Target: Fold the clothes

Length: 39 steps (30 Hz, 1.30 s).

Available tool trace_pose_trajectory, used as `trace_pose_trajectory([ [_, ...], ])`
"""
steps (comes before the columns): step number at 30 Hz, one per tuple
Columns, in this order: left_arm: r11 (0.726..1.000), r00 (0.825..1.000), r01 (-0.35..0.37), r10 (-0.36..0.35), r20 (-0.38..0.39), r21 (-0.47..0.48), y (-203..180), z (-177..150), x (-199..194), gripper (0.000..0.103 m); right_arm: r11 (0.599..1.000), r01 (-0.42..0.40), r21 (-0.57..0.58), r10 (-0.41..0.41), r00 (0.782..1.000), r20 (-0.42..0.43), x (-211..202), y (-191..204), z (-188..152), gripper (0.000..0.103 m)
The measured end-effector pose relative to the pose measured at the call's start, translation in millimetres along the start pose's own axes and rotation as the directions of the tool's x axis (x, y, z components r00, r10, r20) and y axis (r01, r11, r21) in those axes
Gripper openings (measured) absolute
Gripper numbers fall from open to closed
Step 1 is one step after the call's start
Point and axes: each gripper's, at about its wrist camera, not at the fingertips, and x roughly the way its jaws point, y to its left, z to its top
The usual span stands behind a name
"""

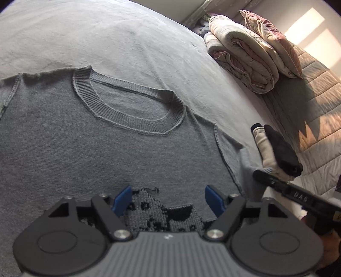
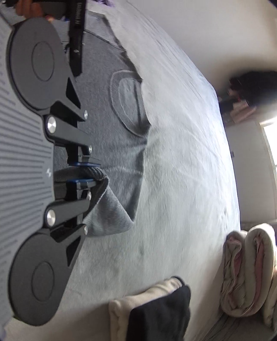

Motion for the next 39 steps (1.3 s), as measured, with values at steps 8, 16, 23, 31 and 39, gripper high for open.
trace_pose_trajectory([
  [8, 0.999, 0.998, 0.048, -0.049, -0.026, -0.006, -13.8, 5.4, 23.4, 0.067, 0.984, -0.109, -0.138, 0.093, 0.989, -0.115, 25.1, 26.6, -27.8, 0.013],
  [16, 0.993, 0.999, 0.040, -0.037, -0.036, 0.114, -61.9, 14.9, 57.1, 0.072, 0.984, -0.155, -0.090, 0.148, 0.986, -0.079, 23.6, 17.3, -36.6, 0.020],
  [23, 0.989, 0.999, -0.008, 0.014, -0.033, 0.148, -99.4, 31.8, 80.5, 0.074, 0.980, -0.191, -0.059, 0.188, 0.981, -0.052, 26.0, 12.1, -41.7, 0.020],
  [31, 0.993, 0.981, 0.058, -0.038, -0.191, 0.104, -120.9, 34.9, 103.2, 0.056, 0.974, -0.218, -0.058, 0.216, 0.975, -0.041, 29.4, 10.6, -42.6, 0.019],
  [39, 0.993, 0.978, -0.045, 0.066, -0.199, 0.110, -127.4, 27.7, 118.3, 0.013, 0.971, -0.237, -0.036, 0.236, 0.971, -0.029, 31.9, 11.0, -43.5, 0.018],
])
